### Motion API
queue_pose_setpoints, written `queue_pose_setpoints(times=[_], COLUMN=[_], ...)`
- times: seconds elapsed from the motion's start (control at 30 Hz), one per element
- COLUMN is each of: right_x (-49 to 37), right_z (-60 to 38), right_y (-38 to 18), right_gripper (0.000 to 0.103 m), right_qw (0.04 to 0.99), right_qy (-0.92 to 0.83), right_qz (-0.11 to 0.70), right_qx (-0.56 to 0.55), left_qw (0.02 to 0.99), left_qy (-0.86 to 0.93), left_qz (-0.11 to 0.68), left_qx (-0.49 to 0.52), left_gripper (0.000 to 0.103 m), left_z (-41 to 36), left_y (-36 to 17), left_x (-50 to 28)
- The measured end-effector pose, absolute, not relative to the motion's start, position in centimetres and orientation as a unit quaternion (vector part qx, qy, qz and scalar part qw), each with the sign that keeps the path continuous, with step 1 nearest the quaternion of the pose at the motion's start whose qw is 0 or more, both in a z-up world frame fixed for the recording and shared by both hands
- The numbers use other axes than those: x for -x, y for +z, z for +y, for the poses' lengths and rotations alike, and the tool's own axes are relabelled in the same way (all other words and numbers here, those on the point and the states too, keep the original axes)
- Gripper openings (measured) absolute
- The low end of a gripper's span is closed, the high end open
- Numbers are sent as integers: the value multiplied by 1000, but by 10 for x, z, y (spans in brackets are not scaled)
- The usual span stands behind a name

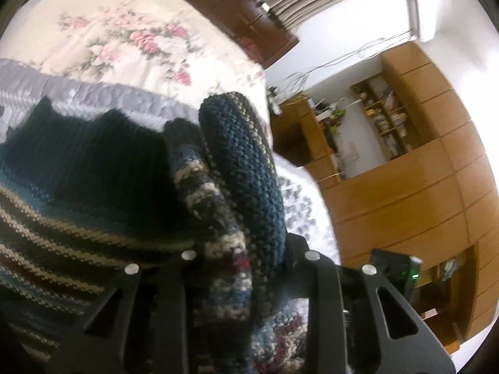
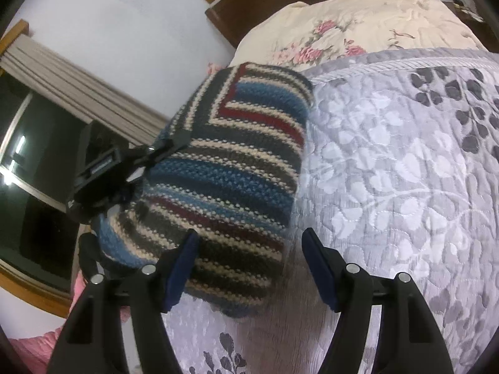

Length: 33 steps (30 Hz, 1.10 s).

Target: Fold small clothes

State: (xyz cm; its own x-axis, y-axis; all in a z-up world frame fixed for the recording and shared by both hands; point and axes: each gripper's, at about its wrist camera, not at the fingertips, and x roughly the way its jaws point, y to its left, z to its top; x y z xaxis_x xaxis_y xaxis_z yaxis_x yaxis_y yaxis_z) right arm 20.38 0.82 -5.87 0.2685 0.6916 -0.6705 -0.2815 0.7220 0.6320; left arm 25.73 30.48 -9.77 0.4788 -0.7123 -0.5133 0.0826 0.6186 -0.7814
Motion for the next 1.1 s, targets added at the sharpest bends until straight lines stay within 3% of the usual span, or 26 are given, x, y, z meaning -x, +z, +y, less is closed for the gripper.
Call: queue_pose_setpoints(times=[0.5,1.1], right_x=[-206,-195], right_z=[32,99], right_y=[-59,-63], right_gripper=[70,70], right_qw=[767,744], right_qy=[323,367], right_qz=[527,545], right_qx=[-172,-126], left_qw=[812,806], left_qy=[-243,-166], left_qz=[383,460], left_qx=[367,334], left_gripper=[26,27], left_z=[387,485], left_y=[-47,-129], left_x=[-221,-207])
